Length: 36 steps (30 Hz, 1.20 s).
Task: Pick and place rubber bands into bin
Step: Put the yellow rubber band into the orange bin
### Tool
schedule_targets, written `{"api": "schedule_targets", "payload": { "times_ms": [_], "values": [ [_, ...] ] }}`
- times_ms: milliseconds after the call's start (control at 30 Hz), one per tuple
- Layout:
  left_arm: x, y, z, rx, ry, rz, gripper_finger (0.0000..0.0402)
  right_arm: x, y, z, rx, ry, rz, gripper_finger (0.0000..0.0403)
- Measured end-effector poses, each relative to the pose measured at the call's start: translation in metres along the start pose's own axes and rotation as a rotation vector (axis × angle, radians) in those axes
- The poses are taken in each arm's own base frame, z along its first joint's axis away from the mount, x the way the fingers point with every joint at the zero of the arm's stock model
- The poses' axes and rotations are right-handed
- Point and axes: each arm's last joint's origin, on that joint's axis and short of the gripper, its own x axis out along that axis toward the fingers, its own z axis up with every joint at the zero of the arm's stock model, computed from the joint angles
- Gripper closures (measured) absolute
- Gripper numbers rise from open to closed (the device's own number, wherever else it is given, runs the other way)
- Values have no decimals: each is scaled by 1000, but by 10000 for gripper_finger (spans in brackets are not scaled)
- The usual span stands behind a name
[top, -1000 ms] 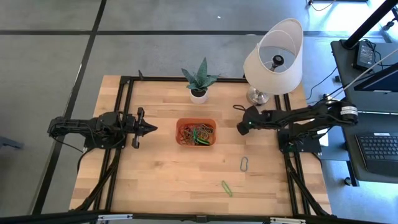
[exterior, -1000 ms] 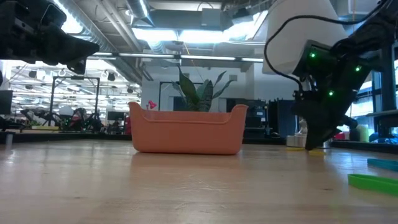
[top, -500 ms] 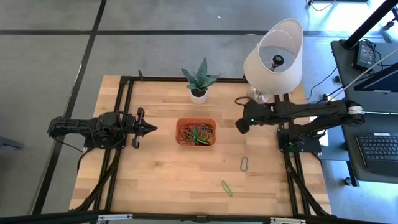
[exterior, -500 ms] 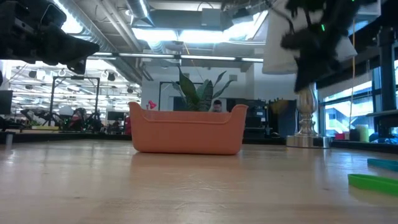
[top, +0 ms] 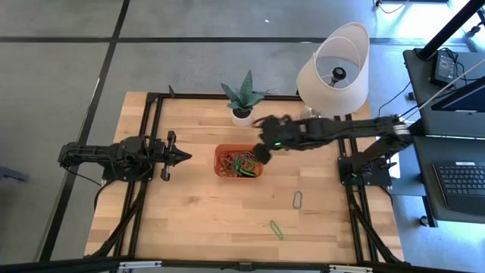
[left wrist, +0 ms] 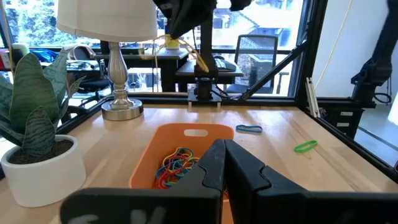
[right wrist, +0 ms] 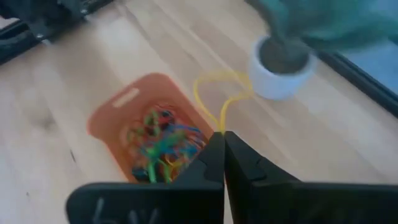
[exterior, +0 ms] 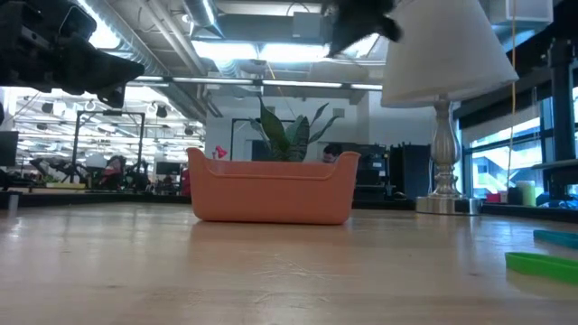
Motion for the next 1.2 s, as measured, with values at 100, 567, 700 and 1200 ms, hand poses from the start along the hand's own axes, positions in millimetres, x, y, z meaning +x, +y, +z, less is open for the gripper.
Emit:
{"api": "schedule_targets", "payload": {
  "times_ms": [100,567,700,1200],
  "values": [
    [0,0,0,0,0,0,398,21,26,13,-39,19,16,403],
    [0,0,0,0,0,0,398,143,84,-9,-216,300,-42,403],
    [0,0,0,0,0,0,398,171,84,-24,-225,373,-54,403],
    [0,0,0,0,0,0,398,208,79,-40,-138,491,-21,391]
  ]
}}
